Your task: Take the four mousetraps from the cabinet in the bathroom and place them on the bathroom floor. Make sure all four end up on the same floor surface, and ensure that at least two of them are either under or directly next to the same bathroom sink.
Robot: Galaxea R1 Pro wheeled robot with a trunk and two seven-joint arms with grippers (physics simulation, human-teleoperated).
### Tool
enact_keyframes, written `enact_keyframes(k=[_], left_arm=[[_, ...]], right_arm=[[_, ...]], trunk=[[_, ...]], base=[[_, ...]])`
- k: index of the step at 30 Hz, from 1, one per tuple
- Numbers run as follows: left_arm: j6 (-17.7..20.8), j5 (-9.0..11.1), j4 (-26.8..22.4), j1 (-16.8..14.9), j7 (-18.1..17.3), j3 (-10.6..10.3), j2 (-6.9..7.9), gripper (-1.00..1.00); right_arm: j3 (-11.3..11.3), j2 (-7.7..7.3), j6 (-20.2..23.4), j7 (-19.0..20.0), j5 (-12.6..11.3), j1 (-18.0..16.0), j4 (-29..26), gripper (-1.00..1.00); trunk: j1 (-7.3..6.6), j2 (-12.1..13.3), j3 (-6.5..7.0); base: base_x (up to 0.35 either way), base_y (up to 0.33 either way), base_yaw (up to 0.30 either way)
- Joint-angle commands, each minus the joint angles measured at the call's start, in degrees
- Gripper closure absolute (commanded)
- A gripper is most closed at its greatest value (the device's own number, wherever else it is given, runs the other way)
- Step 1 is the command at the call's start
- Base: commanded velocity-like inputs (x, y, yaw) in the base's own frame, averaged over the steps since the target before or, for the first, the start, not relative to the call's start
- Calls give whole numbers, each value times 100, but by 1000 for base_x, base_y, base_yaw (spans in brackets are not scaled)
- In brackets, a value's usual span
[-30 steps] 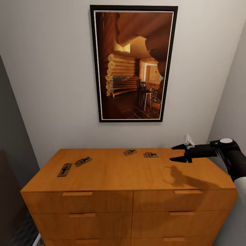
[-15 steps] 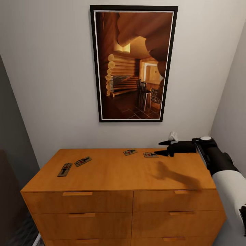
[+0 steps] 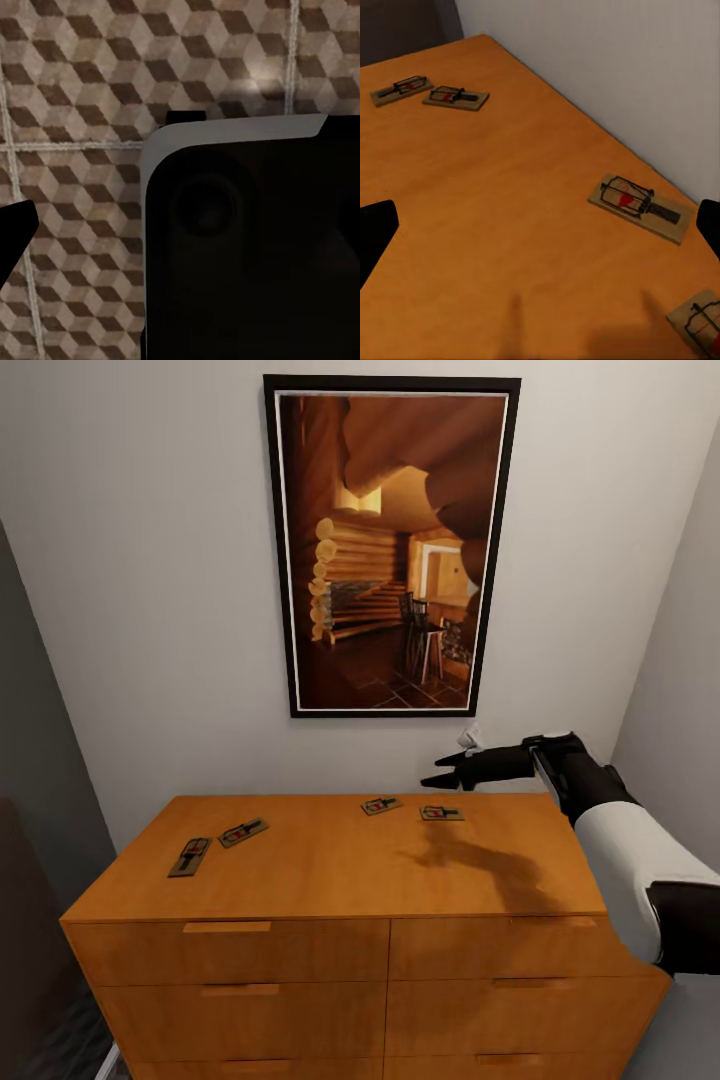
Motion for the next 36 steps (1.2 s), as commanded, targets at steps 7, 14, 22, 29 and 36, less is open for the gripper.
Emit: enact_keyframes(k=[7,14,22,29,36], left_arm=[[-8,-1,-7,3,0,3,0,-100],[-8,2,34,3,0,3,0,-100],[-8,-3,79,3,0,3,0,-100],[0,7,95,3,0,3,-7,-100],[1,7,268,3,0,9,-11,-100]], right_arm=[[3,168,-49,-49,275,-67,85,-100],[20,199,-607,397,310,-72,107,-100],[29,168,-834,1131,332,-72,153,-100],[30,84,-859,1225,335,-72,164,-100],[30,19,-971,1236,335,-72,206,-100]], trunk=[[0,-3,-5],[0,-3,-5],[0,-3,-5],[0,-3,-5],[0,-3,-5]], base=[[0,0,0],[0,0,0],[0,0,0],[59,0,0],[266,0,0]])
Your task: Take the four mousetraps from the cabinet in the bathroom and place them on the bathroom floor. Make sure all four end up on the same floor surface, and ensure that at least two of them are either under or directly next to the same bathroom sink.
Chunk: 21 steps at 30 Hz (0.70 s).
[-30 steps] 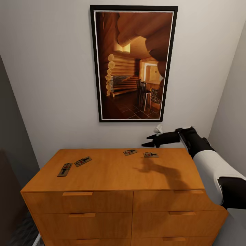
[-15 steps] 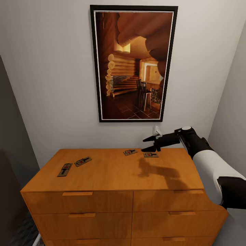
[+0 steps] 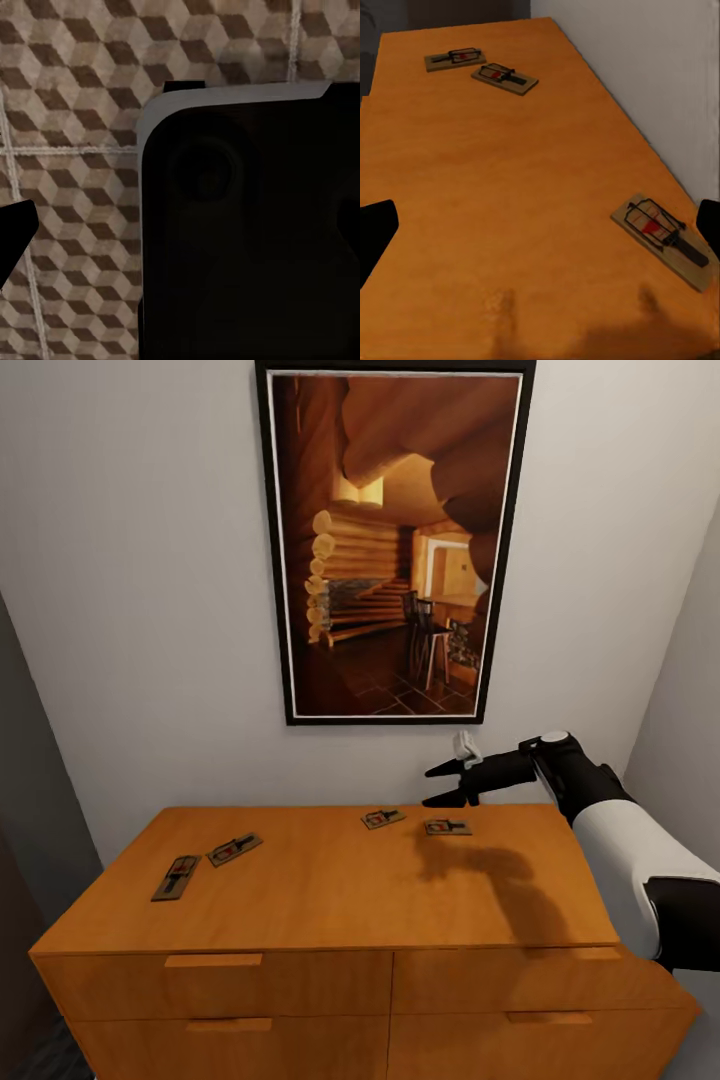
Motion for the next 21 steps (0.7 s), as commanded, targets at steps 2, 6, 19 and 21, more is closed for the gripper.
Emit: enact_keyframes(k=[2,6,19,21], left_arm=[[-8,-4,11,2,0,4,1,-100],[-7,-5,33,2,0,5,-1,-100],[-8,-5,52,2,0,-3,-52,-100],[-8,-5,52,2,-3,-3,-55,-100]], right_arm=[[7,-14,28,23,14,-3,25,-100],[7,-35,-42,25,14,-3,148,-100],[7,-115,-437,26,14,5,751,-100],[7,-165,-554,24,14,5,927,-100]], trunk=[[3,-2,-5],[3,-2,-5],[3,-2,-5],[3,-2,-5]], base=[[321,0,0],[332,0,0],[282,0,0],[62,0,0]])
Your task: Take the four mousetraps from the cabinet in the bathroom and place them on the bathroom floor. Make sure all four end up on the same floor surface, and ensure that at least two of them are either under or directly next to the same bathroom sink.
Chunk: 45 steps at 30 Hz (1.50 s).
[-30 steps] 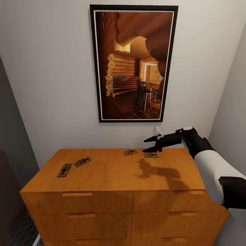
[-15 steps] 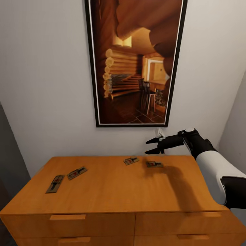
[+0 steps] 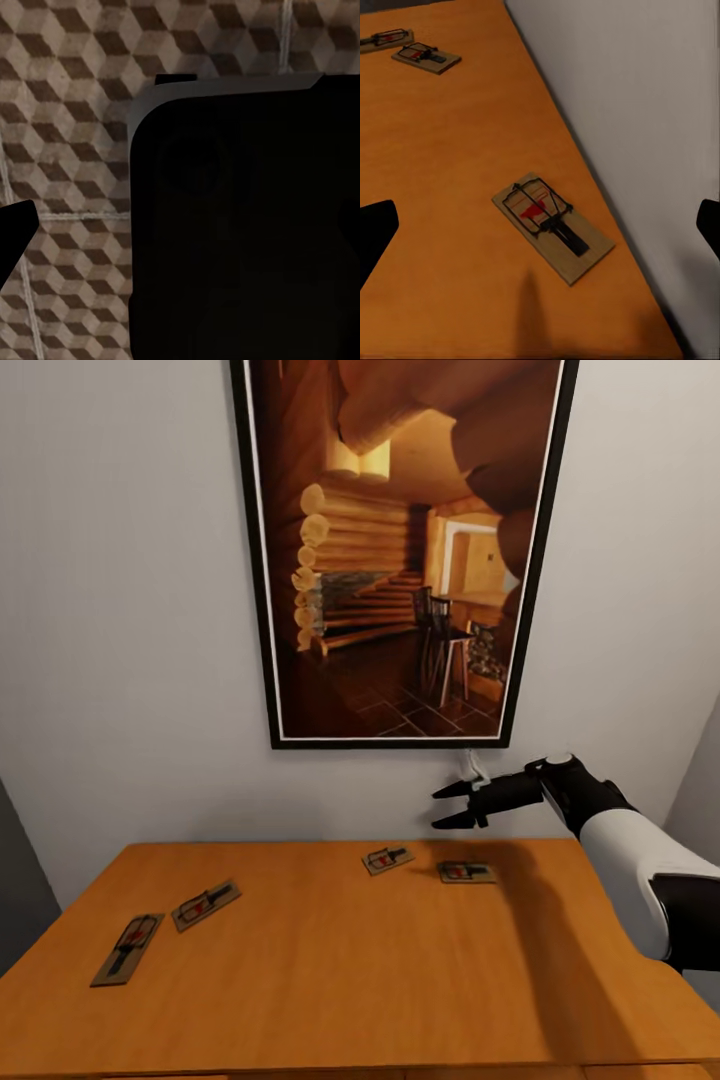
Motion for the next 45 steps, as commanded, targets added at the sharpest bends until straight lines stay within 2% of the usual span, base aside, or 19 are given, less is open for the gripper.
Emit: enact_keyframes(k=[1,10,22,45], left_arm=[[-8,-3,-9,2,-1,3,-1,-100],[-8,-3,-8,2,-3,3,-3,-100],[-8,-3,-8,2,1,3,-4,-100],[-8,-3,-6,2,1,3,-5,-100]], right_arm=[[5,-16,16,18,13,-2,43,-100],[5,-203,-126,20,10,-2,299,-100],[5,-328,-289,21,7,-2,477,-100],[5,-373,-505,29,13,11,721,-100]], trunk=[[1,-3,-5],[1,-3,-5],[1,-3,-5],[1,-3,-5]], base=[[44,0,0],[14,0,0],[1,0,0],[0,0,0]])
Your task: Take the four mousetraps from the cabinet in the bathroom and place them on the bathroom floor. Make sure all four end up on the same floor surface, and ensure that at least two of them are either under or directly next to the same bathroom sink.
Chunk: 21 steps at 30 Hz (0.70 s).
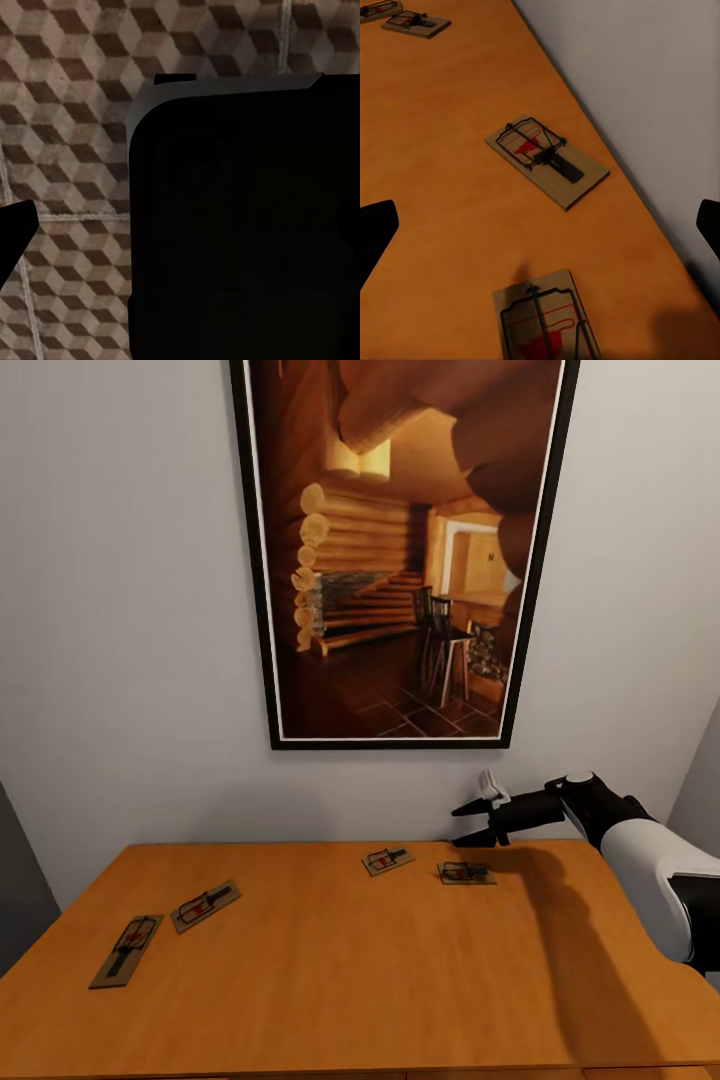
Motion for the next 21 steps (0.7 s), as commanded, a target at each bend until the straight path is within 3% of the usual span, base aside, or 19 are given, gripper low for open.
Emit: enact_keyframes(k=[1,10,16,21], left_arm=[[-8,-3,-9,2,1,3,-2,-100],[-8,-3,-11,2,1,3,-7,-100],[-8,-3,-11,2,-1,3,-7,-100],[-8,-4,-11,2,0,3,-7,-100]], right_arm=[[7,-1,-6,13,10,-1,-3,-100],[14,-2,-186,6,31,24,133,-100],[14,-10,-412,5,450,36,262,-100],[16,-5,-533,5,543,38,373,-100]], trunk=[[0,-3,-5],[0,-3,-5],[0,-3,-5],[0,-3,-5]], base=[[0,0,0],[0,0,0],[0,0,0],[0,0,0]])
